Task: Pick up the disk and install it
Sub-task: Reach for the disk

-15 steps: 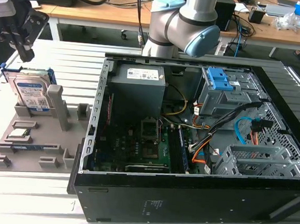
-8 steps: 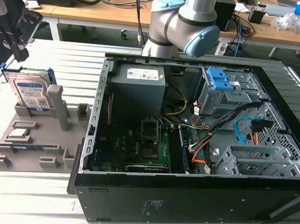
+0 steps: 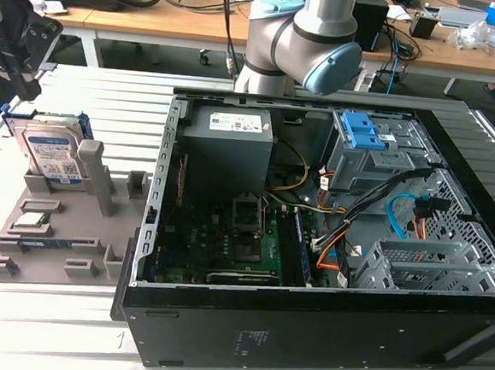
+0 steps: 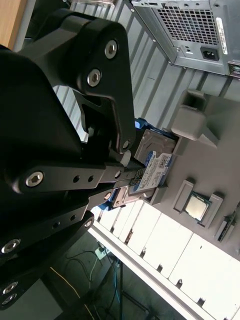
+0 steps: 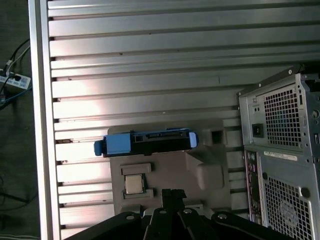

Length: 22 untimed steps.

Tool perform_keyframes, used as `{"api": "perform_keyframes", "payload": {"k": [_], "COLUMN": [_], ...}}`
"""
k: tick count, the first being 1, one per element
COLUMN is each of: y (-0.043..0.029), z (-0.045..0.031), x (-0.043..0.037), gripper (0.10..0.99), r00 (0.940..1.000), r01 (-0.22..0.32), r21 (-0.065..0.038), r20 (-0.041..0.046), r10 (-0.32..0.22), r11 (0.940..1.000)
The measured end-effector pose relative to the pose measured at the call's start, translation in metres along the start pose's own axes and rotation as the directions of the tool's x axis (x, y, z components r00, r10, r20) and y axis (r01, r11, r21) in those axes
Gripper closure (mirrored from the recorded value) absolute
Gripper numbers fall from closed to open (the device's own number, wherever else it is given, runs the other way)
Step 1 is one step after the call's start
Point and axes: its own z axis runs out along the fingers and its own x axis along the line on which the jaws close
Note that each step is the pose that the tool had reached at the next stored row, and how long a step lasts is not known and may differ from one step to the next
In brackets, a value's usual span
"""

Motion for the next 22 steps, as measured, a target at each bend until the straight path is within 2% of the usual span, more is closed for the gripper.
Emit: {"api": "perform_keyframes", "payload": {"k": [20,22], "y": [-0.0024,-0.0028], "z": [-0.0009,-0.001], "x": [0.0322,0.0382], "gripper": [0.98,0.98], "r00": [1.0,1.0], "r01": [0.0,0.0], "r21": [0.0,0.0], "r20": [-0.0001,0.0], "r10": [0.0,0.0], "r11": [1.0,1.0]}}
